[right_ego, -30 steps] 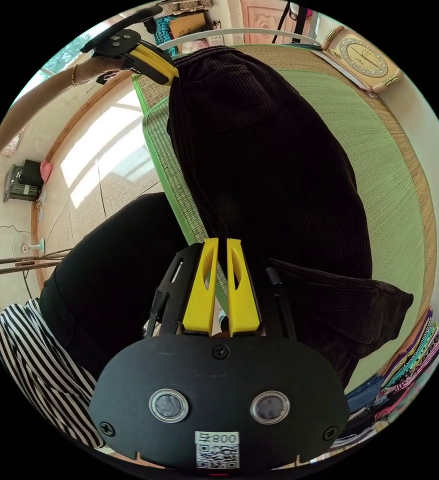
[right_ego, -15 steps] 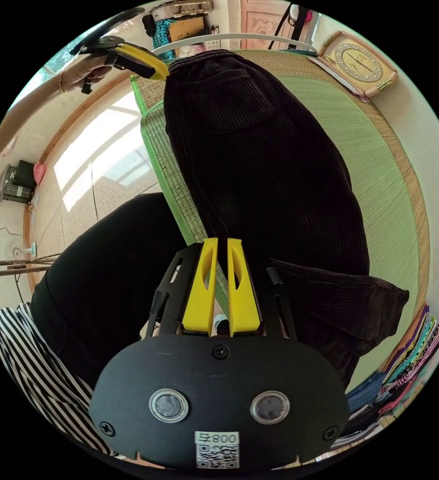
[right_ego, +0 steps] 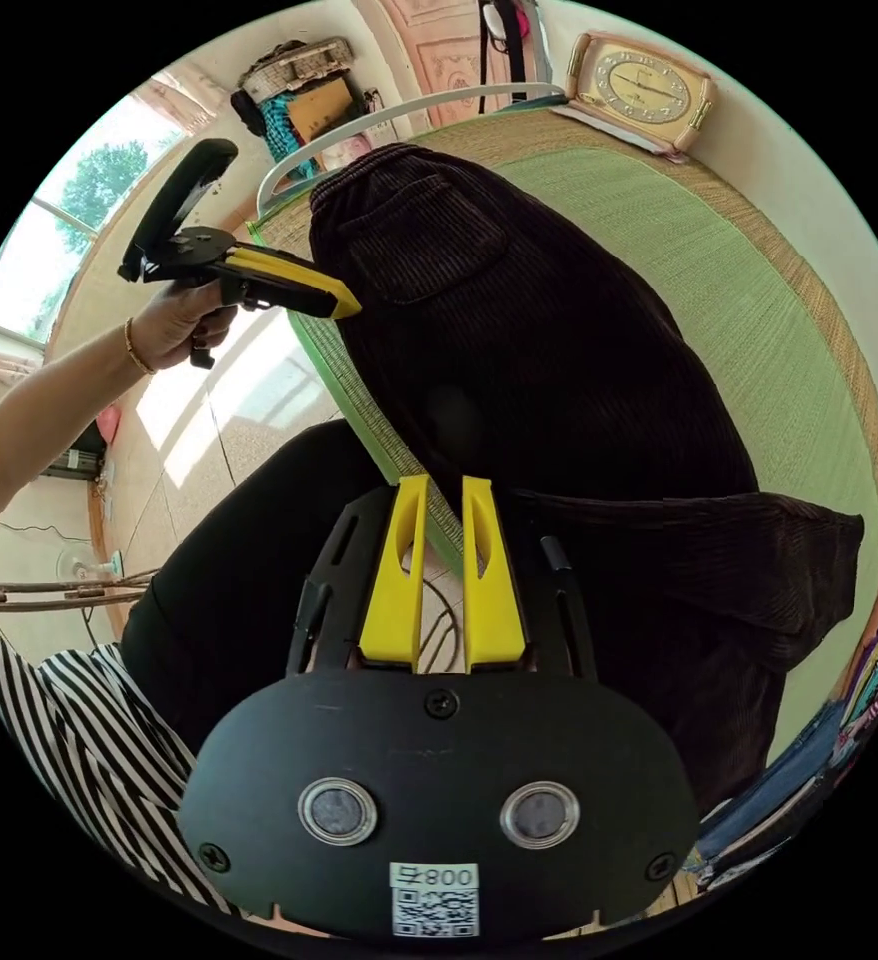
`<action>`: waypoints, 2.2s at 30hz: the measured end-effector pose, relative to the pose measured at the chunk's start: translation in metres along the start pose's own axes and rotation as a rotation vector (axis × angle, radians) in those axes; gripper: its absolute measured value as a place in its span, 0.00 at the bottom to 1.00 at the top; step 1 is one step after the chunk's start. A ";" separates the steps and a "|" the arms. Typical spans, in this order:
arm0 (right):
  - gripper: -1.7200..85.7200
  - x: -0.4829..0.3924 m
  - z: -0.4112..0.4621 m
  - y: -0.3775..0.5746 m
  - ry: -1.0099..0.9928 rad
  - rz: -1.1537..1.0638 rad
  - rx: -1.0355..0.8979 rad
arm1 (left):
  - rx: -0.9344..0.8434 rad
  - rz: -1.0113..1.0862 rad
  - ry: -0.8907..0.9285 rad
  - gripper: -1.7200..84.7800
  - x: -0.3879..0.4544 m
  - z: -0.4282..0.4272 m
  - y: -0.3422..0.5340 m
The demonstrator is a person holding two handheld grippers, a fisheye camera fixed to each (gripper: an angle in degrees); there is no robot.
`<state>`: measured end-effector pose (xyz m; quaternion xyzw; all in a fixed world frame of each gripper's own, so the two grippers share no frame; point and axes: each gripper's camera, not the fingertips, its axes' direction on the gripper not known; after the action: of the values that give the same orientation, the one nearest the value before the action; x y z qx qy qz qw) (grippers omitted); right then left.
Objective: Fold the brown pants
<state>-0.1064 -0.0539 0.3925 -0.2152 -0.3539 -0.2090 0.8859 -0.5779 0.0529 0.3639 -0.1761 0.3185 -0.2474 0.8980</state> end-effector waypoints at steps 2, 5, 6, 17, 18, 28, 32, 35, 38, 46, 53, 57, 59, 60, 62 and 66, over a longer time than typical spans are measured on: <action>0.08 0.008 -0.013 0.007 -0.026 0.024 0.026 | -0.003 0.007 -0.011 0.02 -0.007 0.006 0.003; 0.05 0.022 -0.027 0.012 -0.027 0.085 0.062 | -0.008 0.015 -0.040 0.02 -0.012 0.014 0.003; 0.05 0.026 -0.029 0.012 -0.025 0.100 0.066 | -0.007 0.017 -0.048 0.02 -0.012 0.016 0.003; 0.03 0.063 -0.040 0.011 -0.096 0.236 0.040 | 0.121 0.112 0.236 0.07 0.034 0.070 -0.018; 0.03 0.064 -0.045 0.013 -0.088 0.241 0.049 | 0.113 0.120 0.251 0.07 0.037 0.076 -0.024; 0.11 0.190 -0.149 0.015 0.036 0.545 0.171 | -0.057 0.217 0.251 0.11 0.078 0.184 -0.114; 0.12 0.237 -0.161 -0.015 0.079 0.620 0.089 | -0.081 0.230 0.214 0.11 0.087 0.216 -0.132; 0.12 0.259 -0.164 -0.035 0.099 0.655 0.034 | -0.097 0.227 0.213 0.10 0.088 0.237 -0.140; 0.12 0.269 -0.165 -0.053 0.094 0.670 -0.021 | -0.107 0.229 0.209 0.10 0.088 0.256 -0.142; 0.12 0.275 -0.156 -0.073 0.127 0.697 -0.167 | -0.116 0.257 0.195 0.09 0.095 0.298 -0.146; 0.09 0.269 -0.168 -0.073 0.188 0.648 -0.238 | -0.118 0.251 0.178 0.04 0.098 0.334 -0.147; 0.07 0.269 -0.178 -0.062 0.175 0.630 -0.241 | -0.113 0.249 0.192 0.02 0.099 0.346 -0.147; 0.06 0.269 -0.194 -0.048 0.149 0.625 -0.196 | -0.105 0.258 0.210 0.02 0.101 0.350 -0.146; 0.06 0.268 -0.199 -0.044 0.145 0.621 -0.180 | -0.102 0.261 0.216 0.02 0.102 0.351 -0.146; 0.06 0.264 -0.226 -0.023 0.130 0.603 -0.104 | -0.090 0.275 0.246 0.02 0.105 0.353 -0.145; 0.06 0.252 -0.271 0.024 0.094 0.578 0.031 | -0.065 0.302 0.288 0.02 0.113 0.355 -0.141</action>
<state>0.2186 -0.2324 0.3897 -0.2835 -0.2396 0.0478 0.9273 -0.3151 -0.0688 0.6370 -0.1181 0.4742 -0.1219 0.8639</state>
